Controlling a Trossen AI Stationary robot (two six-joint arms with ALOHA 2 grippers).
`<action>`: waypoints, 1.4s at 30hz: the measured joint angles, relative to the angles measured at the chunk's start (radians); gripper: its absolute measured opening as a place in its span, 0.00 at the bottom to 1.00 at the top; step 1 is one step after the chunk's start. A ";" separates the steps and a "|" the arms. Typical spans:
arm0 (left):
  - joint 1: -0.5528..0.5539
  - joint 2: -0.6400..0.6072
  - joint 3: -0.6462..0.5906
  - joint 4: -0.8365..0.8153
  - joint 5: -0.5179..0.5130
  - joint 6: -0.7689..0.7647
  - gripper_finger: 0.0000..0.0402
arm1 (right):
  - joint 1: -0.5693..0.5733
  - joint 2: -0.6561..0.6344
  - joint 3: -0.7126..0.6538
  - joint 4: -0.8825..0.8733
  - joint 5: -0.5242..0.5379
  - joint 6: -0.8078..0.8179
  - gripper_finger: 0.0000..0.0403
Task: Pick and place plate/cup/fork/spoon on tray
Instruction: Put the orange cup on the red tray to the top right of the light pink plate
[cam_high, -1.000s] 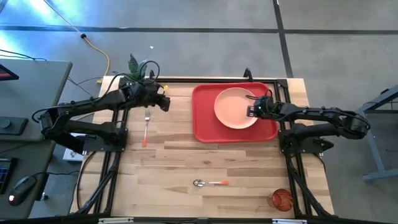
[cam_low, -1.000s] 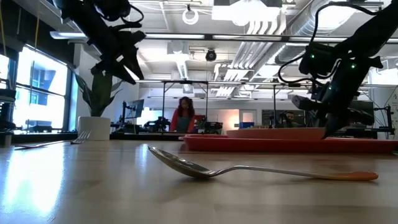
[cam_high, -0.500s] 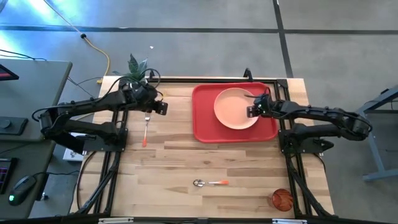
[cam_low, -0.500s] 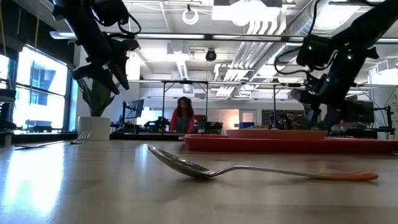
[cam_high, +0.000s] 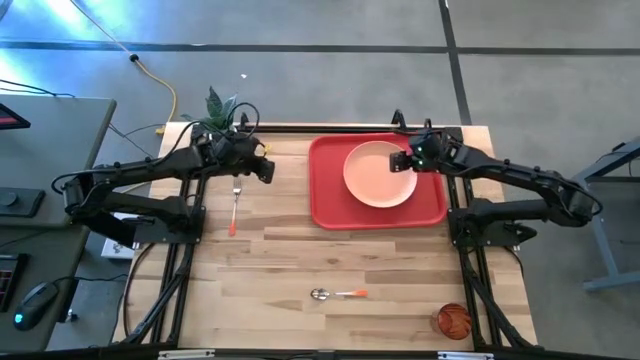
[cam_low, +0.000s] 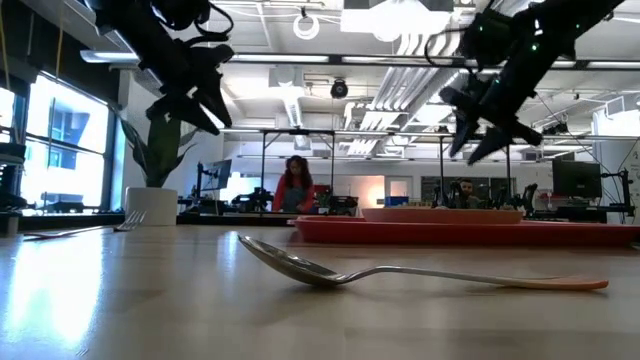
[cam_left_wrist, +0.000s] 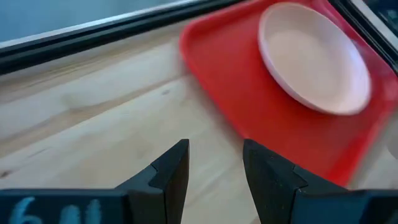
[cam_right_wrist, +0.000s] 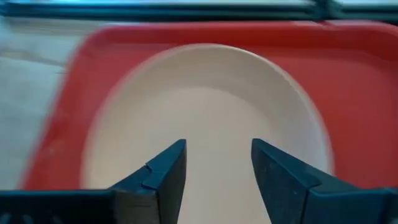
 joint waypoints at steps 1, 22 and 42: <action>0.001 0.000 0.000 -0.004 0.013 0.024 0.35 | 0.009 0.000 0.012 0.011 -0.003 0.001 0.41; 0.051 0.008 0.000 0.164 0.221 0.517 0.35 | 0.476 0.009 0.057 0.092 0.288 0.458 0.23; -0.182 0.065 0.000 0.336 0.220 0.252 0.28 | 0.842 0.101 0.424 -0.081 0.462 0.216 0.00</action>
